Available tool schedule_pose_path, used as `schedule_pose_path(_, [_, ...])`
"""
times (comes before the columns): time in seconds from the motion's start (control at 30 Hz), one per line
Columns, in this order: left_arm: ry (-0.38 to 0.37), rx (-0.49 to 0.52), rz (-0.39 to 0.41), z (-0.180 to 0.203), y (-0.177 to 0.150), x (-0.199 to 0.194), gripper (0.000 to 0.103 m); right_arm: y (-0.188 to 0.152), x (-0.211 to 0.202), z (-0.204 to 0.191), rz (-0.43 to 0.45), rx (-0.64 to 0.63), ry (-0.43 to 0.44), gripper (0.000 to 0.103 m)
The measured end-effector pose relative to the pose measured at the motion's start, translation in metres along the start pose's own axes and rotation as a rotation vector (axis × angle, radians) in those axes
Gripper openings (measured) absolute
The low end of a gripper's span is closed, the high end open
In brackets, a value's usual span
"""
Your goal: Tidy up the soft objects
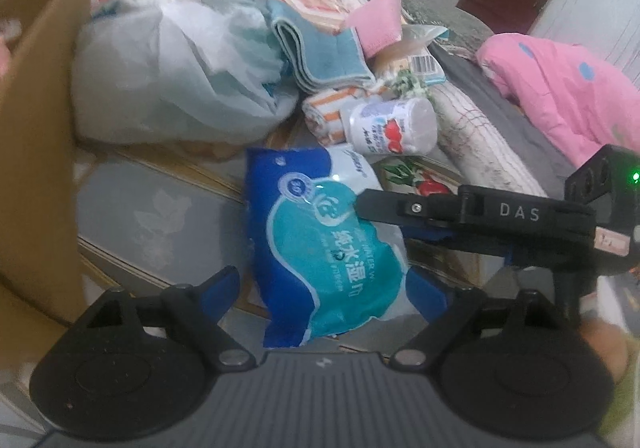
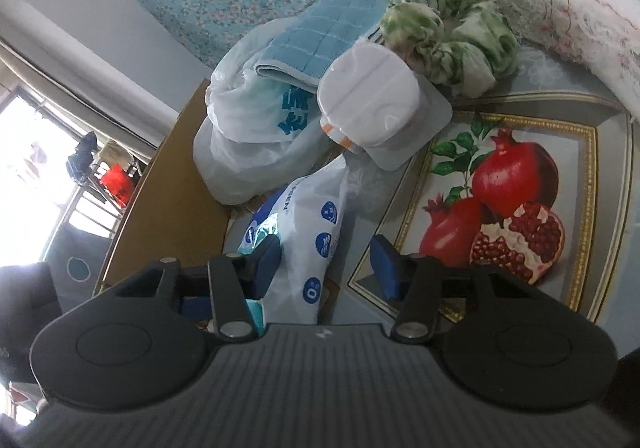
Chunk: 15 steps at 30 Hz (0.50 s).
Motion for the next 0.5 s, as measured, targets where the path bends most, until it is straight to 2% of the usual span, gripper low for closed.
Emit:
schedule_pose_path(0.07, [-0.036,-0.012,-0.024,0.002,-0.002,0.003,0.091,0.0,0.0,0.001,-0.003,0.008,0.006,0.048])
schedule_pose_path(0.27, [-0.068,0.034,-0.044,0.014,-0.01,-0.001,0.091,0.0,-0.004,0.006,-0.01,0.032,0.02,0.047])
schedule_pose_path(0.5, [-0.042,0.055,-0.01,0.012,0.0,-0.006,0.091,-0.001,-0.007,0.008,-0.028,0.054,0.042,0.049])
Point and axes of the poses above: each gripper's, at about its wrist camera, not at the fingertips, and x roughly the way its jaws point, z to its right, y to its top, the point moved 3 cm from there along x, roughly the way its jaws point, and after that the axes turned 7 degrees about z, right-handed, at the moved point
